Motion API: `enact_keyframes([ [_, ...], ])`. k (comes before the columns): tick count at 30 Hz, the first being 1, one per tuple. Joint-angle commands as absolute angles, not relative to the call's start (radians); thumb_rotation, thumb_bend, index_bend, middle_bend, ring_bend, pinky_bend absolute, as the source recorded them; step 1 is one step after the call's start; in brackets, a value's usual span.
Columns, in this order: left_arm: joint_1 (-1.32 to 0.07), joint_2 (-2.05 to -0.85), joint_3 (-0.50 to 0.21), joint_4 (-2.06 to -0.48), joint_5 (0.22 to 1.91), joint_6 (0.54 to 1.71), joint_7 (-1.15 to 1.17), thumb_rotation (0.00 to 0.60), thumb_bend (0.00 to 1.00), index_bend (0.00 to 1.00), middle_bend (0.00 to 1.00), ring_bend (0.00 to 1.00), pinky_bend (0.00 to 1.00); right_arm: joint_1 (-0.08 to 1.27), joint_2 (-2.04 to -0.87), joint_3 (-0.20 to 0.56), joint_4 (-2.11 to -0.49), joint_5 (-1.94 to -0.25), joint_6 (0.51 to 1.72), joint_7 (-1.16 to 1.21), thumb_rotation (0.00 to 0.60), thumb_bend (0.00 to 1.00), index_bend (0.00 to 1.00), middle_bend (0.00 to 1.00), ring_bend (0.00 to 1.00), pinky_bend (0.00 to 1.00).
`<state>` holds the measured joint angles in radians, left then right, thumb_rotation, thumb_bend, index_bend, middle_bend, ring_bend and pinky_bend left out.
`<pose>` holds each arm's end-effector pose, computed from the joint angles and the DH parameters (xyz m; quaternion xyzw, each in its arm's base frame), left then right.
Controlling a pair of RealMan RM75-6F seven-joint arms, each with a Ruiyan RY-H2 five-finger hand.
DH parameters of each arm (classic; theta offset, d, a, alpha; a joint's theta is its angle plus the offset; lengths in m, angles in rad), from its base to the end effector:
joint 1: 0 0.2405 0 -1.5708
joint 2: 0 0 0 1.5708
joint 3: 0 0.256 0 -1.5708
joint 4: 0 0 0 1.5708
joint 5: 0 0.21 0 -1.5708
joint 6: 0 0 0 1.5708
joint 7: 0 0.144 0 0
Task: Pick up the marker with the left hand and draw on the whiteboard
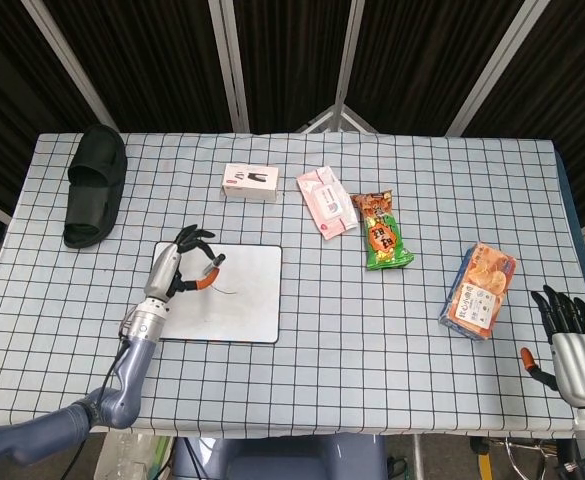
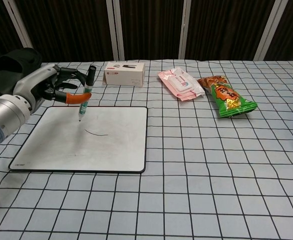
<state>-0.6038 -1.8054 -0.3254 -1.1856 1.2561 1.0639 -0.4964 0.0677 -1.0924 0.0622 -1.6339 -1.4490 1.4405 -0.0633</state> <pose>-0.1722 0.3516 -0.0402 -0.4561 -0.6112 -0.5791 0.2883 -0.3199 -0.1778 0.1643 0.5942 -0.3934 0.3472 0.6096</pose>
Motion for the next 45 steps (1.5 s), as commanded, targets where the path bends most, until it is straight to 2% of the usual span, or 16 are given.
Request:
enact_keyframes([
  [1, -0.588, -1.772, -0.328, -1.254, 1.256, 1.076, -0.507, 0.6, 0.5, 0.76, 0.24, 0.08, 0.14, 0.068, -1.093, 0.062, -1.634, -1.45, 1.441, -0.064, 0.6, 0.36, 0.0, 0.0, 0.0, 0.0],
  [10, -0.575, -1.766, -0.298, -1.338, 1.237, 1.062, -0.465, 0.6, 0.5, 0.76, 0.24, 0.08, 0.14, 0.066, -1.095, 0.061, -1.635, -1.452, 1.445, -0.069, 0.6, 0.36, 0.0, 0.0, 0.0, 0.0],
  [29, -0.599, -1.836, -0.298, -1.271, 1.206, 1.042, -0.421, 0.6, 0.5, 0.76, 0.24, 0.08, 0.14, 0.065, -1.089, 0.061, -1.634, -1.452, 1.444, -0.056, 0.6, 0.36, 0.0, 0.0, 0.0, 0.0],
  [45, -0.587, -1.826, -0.281, -1.282, 1.198, 1.027, -0.415, 0.6, 0.51, 0.77, 0.24, 0.08, 0.14, 0.065, -1.088, 0.062, -1.633, -1.45, 1.444, -0.056, 0.6, 0.36, 0.0, 0.0, 0.0, 0.0],
])
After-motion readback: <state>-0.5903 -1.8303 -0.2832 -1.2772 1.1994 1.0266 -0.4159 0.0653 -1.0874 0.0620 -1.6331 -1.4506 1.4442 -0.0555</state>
